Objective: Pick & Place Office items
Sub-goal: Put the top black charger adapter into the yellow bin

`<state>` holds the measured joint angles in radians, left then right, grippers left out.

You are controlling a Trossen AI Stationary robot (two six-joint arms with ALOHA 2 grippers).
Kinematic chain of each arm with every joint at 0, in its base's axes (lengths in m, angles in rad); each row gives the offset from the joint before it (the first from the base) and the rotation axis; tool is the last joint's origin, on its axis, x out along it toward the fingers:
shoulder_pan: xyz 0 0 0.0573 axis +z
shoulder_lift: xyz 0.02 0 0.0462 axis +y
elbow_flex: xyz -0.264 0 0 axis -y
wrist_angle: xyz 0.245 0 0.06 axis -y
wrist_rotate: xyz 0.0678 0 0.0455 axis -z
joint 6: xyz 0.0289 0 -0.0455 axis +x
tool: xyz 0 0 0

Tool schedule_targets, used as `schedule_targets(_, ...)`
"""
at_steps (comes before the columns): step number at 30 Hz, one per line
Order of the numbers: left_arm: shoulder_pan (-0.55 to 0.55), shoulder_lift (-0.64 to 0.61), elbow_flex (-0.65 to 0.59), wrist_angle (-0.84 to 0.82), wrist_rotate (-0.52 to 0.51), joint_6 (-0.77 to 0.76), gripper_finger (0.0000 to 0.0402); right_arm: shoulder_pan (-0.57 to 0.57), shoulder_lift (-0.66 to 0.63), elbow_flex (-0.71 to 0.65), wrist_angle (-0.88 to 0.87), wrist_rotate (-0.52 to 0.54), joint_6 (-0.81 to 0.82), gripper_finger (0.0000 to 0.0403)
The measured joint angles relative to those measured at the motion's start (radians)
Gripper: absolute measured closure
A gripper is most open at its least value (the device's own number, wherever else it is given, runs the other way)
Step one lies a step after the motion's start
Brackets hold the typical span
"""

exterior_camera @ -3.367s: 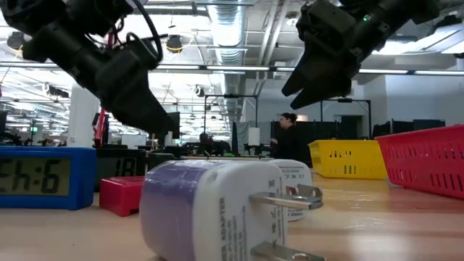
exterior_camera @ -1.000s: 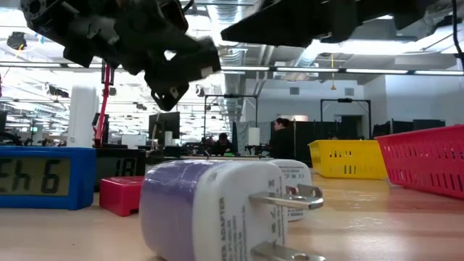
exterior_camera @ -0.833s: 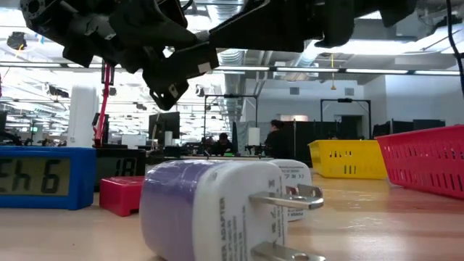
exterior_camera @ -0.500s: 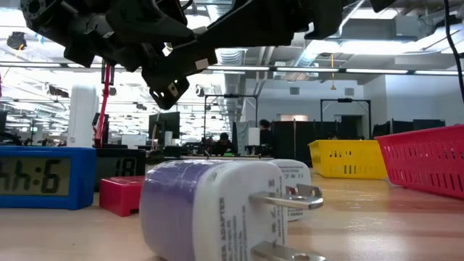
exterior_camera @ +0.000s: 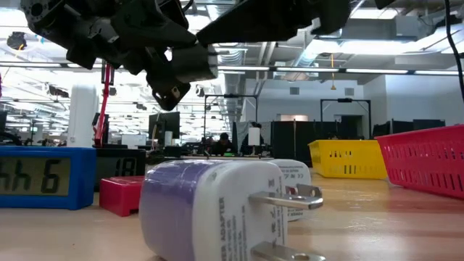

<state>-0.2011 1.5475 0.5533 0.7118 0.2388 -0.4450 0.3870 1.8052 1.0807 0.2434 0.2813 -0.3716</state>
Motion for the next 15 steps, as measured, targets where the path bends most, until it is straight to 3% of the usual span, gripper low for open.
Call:
schedule_targets(5, 0.000, -0.004, 0.004, -0.002, 0.002, 0.016, 0.0244, 0.000, 0.003, -0.003, -0.014, -0.001, 0.000, 0.0383)
schedule_targets(15, -0.001, -0.003, 0.004, -0.081, -0.004, 0.074, 0.0380, -0.013, 0.004, -0.004, -0.048, 0.006, 0.088, 0.0401)
